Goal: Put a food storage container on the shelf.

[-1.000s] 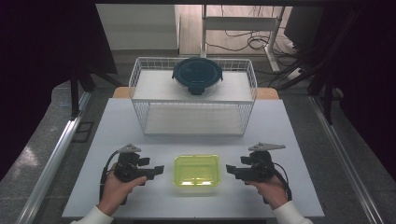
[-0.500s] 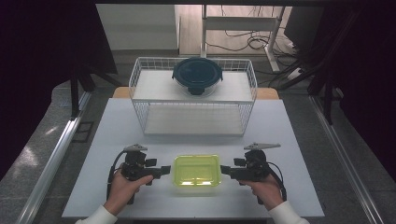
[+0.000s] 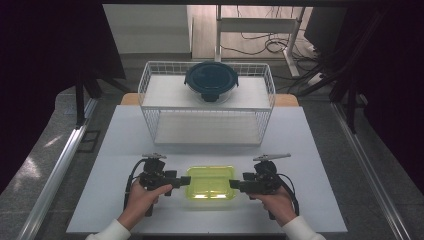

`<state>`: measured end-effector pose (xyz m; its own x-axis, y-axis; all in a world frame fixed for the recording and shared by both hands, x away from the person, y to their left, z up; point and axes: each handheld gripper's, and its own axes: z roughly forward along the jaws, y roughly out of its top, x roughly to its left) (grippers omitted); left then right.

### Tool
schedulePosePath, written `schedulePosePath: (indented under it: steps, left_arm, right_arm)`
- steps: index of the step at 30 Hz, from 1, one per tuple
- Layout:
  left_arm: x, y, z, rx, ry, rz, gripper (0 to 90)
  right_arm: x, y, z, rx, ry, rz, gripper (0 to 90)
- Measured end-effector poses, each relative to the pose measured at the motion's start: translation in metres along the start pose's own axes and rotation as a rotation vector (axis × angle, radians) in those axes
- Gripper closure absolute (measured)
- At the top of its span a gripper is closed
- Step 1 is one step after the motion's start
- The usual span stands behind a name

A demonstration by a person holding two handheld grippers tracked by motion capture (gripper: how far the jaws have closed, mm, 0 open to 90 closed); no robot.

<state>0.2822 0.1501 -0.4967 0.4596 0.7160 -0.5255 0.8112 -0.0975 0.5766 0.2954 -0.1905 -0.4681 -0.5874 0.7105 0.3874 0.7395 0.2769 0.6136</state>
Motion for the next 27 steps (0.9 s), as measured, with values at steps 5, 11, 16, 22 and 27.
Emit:
schedulePosePath:
  steps: [5,11,16,22,27]
  left_arm:
    - [0.003,0.0,0.003,0.007,-0.036,-0.044,25.0]
    - [0.009,0.0,0.012,0.026,-0.065,-0.086,26.1]
    - [0.012,-0.002,0.016,0.039,-0.101,-0.115,29.7]
    - [0.013,-0.003,0.019,0.055,-0.138,-0.147,35.6]
    - [0.013,-0.005,0.023,0.077,-0.156,-0.163,43.3]
  right_arm:
    - [-0.002,0.0,0.007,0.016,0.0,0.025,30.9]
    - [-0.012,-0.002,0.018,0.028,0.035,0.093,34.6]
    - [-0.017,-0.005,0.025,0.041,0.067,0.138,38.2]
    - [-0.018,-0.006,0.031,0.044,0.092,0.175,43.3]
    - [-0.02,-0.008,0.033,0.052,0.105,0.205,49.0]
